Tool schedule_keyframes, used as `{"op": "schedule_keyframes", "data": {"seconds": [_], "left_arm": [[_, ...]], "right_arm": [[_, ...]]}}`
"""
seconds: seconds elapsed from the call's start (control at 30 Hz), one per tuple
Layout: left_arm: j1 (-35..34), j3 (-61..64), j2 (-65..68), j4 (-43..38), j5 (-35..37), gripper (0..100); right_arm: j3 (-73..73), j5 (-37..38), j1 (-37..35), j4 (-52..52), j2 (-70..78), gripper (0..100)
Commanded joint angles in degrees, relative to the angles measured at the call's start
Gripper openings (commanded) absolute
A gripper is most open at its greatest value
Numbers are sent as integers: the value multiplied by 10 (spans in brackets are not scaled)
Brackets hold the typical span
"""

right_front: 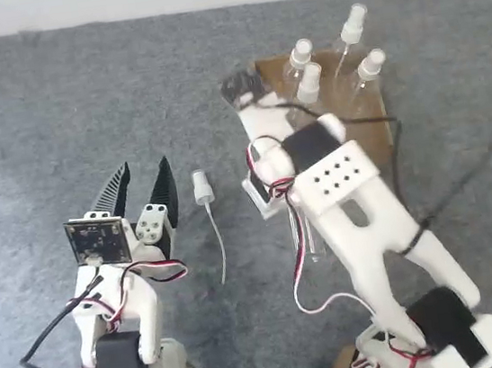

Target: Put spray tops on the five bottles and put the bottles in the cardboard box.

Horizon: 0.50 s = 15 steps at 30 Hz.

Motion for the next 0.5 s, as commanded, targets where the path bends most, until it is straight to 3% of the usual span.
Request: {"op": "schedule_keyframes", "data": {"seconds": [0.0,0.23,0.47], "left_arm": [[-3,-15,-2,-18,-6,178],[-3,-15,-2,-18,-6,178],[1,-15,-2,-18,-6,178]], "right_arm": [[59,-12,-8,-64,1,392],[170,-12,-7,-190,35,383],[185,-29,-5,-202,92,196]]}}
